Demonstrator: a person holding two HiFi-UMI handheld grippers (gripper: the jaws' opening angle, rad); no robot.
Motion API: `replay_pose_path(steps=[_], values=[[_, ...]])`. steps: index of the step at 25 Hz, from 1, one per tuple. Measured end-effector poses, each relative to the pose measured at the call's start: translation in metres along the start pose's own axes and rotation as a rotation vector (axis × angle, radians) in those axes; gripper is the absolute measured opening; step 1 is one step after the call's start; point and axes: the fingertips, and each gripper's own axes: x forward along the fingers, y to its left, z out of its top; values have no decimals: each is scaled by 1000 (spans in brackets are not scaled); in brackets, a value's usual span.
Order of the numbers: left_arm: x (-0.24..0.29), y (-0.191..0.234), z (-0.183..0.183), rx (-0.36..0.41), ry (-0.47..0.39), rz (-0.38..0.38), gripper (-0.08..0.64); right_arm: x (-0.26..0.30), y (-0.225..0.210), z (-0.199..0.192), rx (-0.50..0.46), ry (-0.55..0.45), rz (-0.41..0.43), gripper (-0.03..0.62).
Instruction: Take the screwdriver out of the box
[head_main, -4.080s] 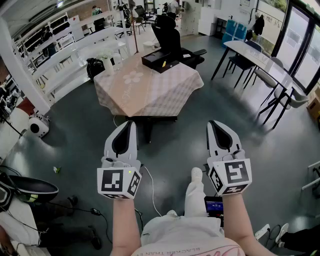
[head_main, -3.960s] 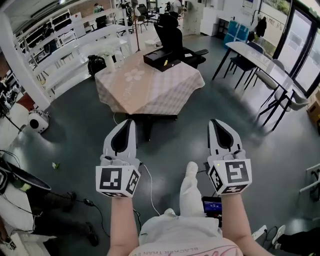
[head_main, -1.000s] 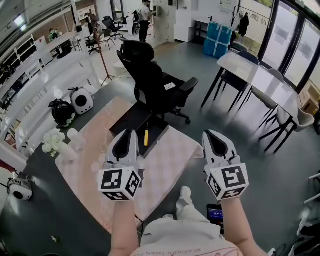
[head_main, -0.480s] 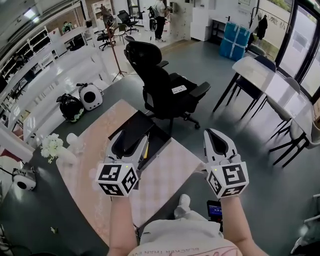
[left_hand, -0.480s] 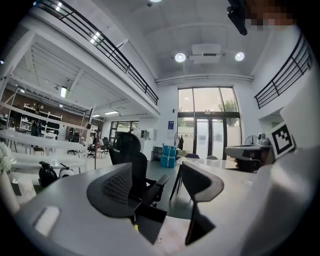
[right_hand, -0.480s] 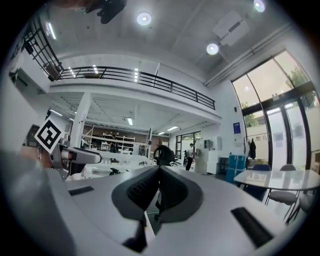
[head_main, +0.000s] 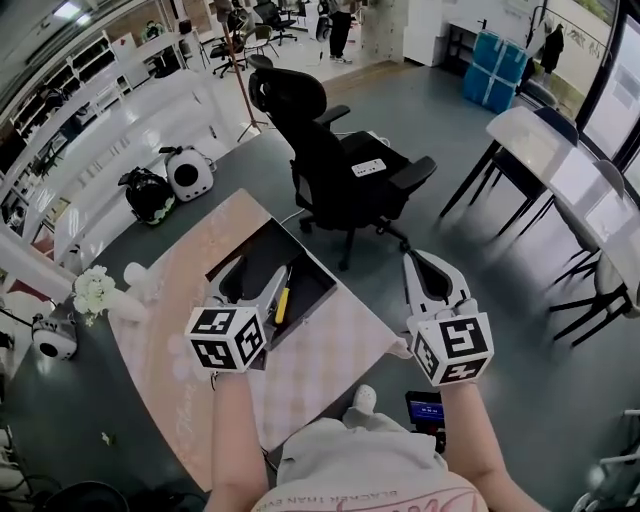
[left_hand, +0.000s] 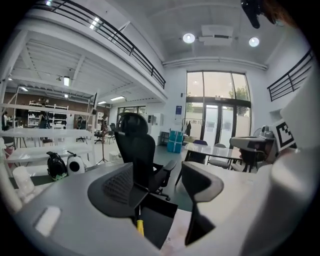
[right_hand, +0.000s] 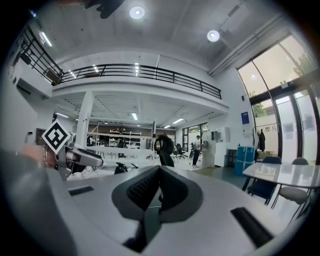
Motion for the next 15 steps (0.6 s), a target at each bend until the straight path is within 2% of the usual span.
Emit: replay_pose_path(steps=[8,15], values=[[31,15,-72,-95,202,-15,292,22,-4,-55,40,131,22,5],[47,25,-150,-165,449,-15,262,21,3,-100,72,237,13,5]])
